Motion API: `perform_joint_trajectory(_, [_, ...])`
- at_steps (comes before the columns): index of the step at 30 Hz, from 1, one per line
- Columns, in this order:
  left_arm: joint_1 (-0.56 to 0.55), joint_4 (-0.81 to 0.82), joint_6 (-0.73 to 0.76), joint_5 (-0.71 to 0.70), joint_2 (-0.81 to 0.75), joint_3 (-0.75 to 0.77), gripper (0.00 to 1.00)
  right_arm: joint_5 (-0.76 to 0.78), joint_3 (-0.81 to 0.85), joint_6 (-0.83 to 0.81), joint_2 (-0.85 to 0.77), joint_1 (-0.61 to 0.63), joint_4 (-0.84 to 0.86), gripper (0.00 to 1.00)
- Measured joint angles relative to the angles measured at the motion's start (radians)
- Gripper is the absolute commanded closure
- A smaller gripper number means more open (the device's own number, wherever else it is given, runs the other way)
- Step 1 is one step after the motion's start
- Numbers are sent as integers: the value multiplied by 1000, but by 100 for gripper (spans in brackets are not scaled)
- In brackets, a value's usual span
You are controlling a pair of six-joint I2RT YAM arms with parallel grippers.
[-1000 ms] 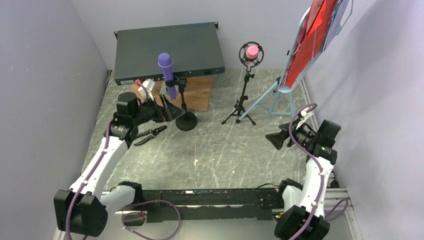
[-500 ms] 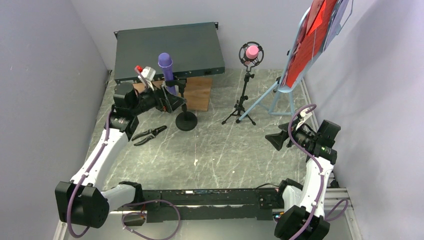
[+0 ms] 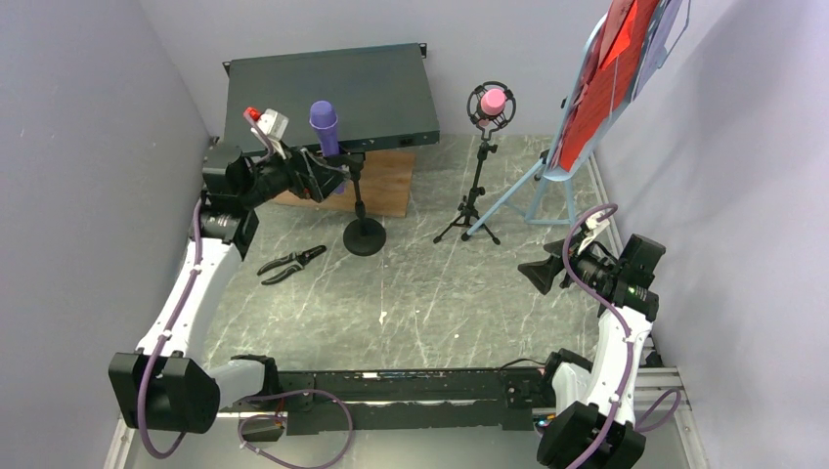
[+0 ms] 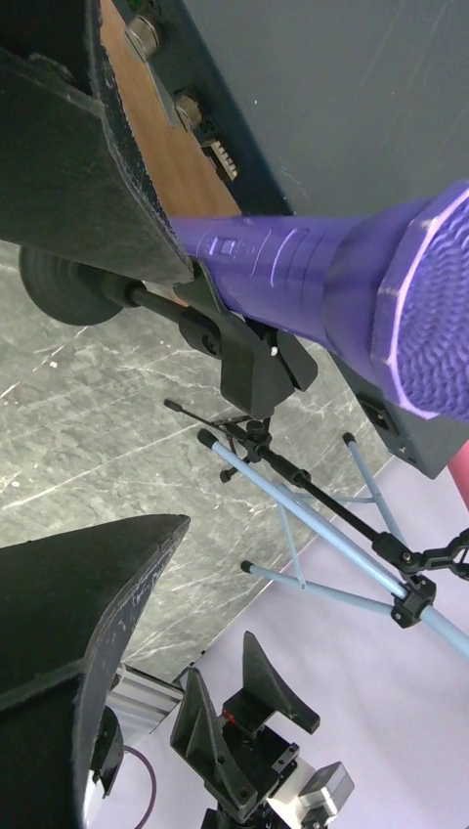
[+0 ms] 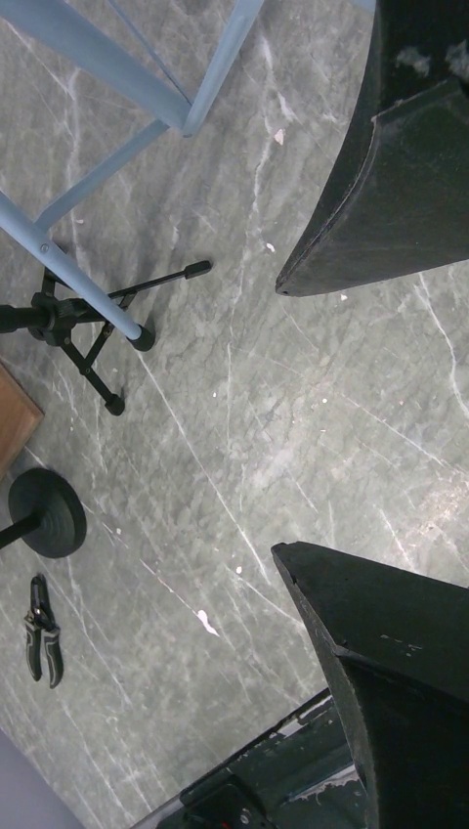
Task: Pack up the instrument practice props
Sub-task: Move the microphone stand with the microphone to the center of the board.
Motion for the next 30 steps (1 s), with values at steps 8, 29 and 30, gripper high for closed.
perform_joint_trajectory(8, [6,-188,149,-36,-20,80,13,0,0,0,-2,5,0,0])
perform_joint_trajectory(29, [76,63,370,74,41,71,26,1,0,-5,-14,17,-7,0])
perform_joint_trajectory(30, [76,102,357,85,53,69,27,1,0,-5,-15,18,-8,0])
